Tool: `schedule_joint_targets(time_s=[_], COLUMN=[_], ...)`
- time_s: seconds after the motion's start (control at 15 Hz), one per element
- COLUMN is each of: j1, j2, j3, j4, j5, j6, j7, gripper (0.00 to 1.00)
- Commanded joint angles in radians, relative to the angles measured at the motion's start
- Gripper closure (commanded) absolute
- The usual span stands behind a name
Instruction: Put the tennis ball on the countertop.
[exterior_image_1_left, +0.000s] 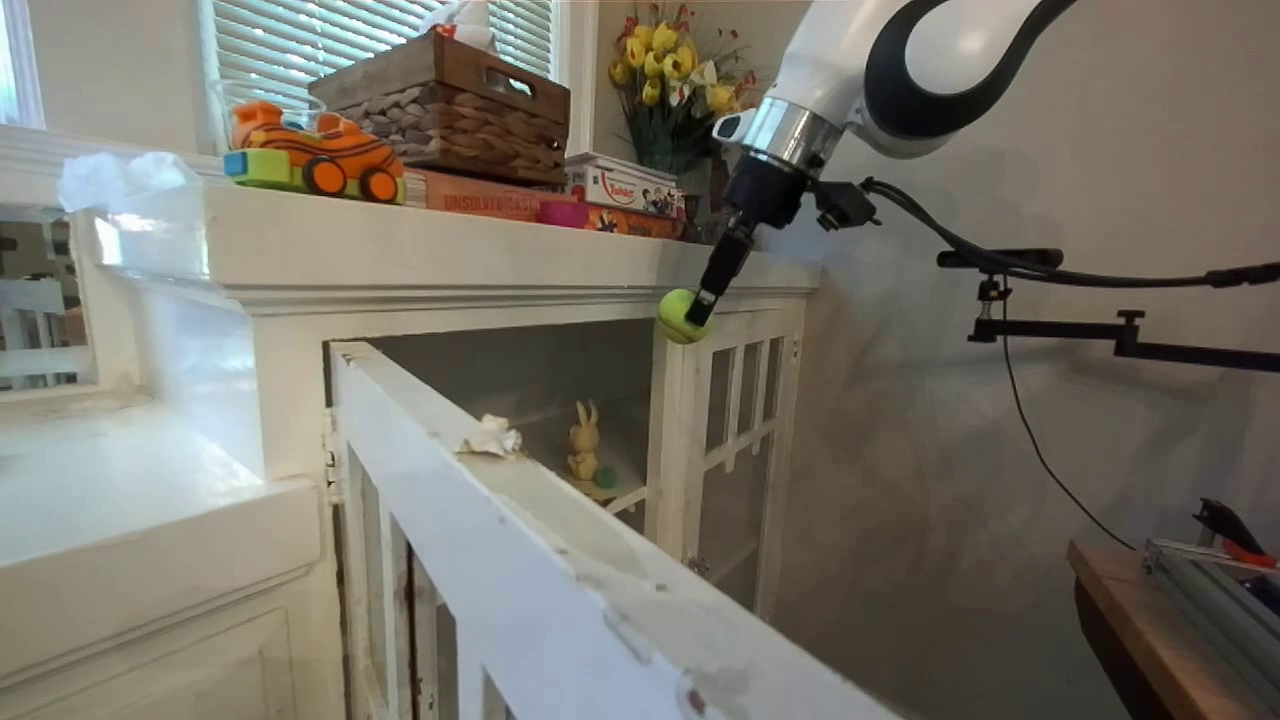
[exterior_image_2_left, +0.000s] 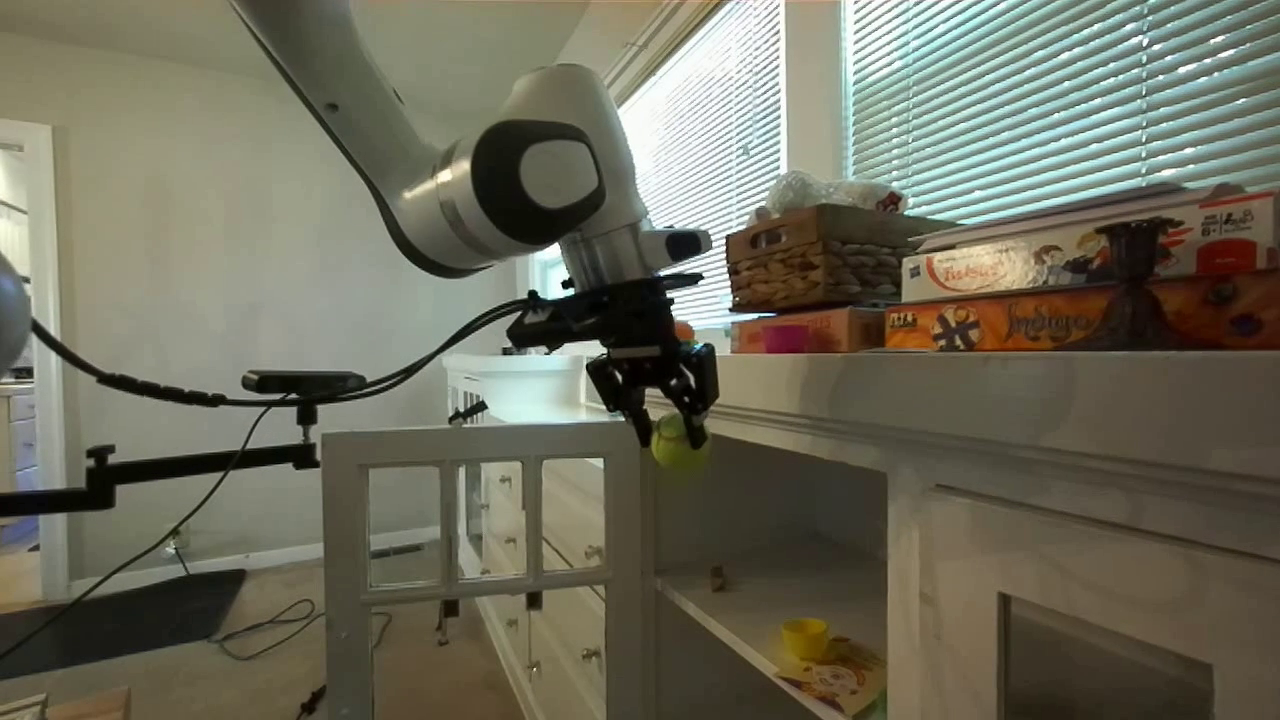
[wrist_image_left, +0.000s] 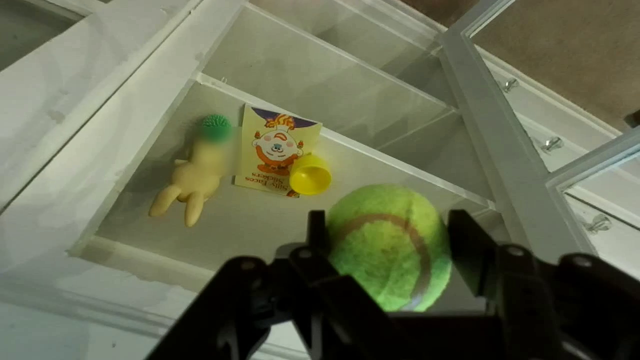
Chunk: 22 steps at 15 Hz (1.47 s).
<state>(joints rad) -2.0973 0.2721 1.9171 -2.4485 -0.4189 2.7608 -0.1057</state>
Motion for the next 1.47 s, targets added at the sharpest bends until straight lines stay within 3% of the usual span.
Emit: schedule_joint_targets(time_s=[0.0,0.47,1.07,1.4], j1=[-0.100,-0.147,-0.158,-0.138], j2=[0.085,0.175,0.170,0.138], j3=[0.106,0.154,0.210,0.207], j4=[0.000,0.017,0.071,0.130], j5=[-0.044,-0.151,-0.171,-0.154], j6=[-0.092,-0.095,-0.070,-0.037], j7=[0.024,0.107,0.150,0.178], gripper=[0.63,0.63,0.63,0.63])
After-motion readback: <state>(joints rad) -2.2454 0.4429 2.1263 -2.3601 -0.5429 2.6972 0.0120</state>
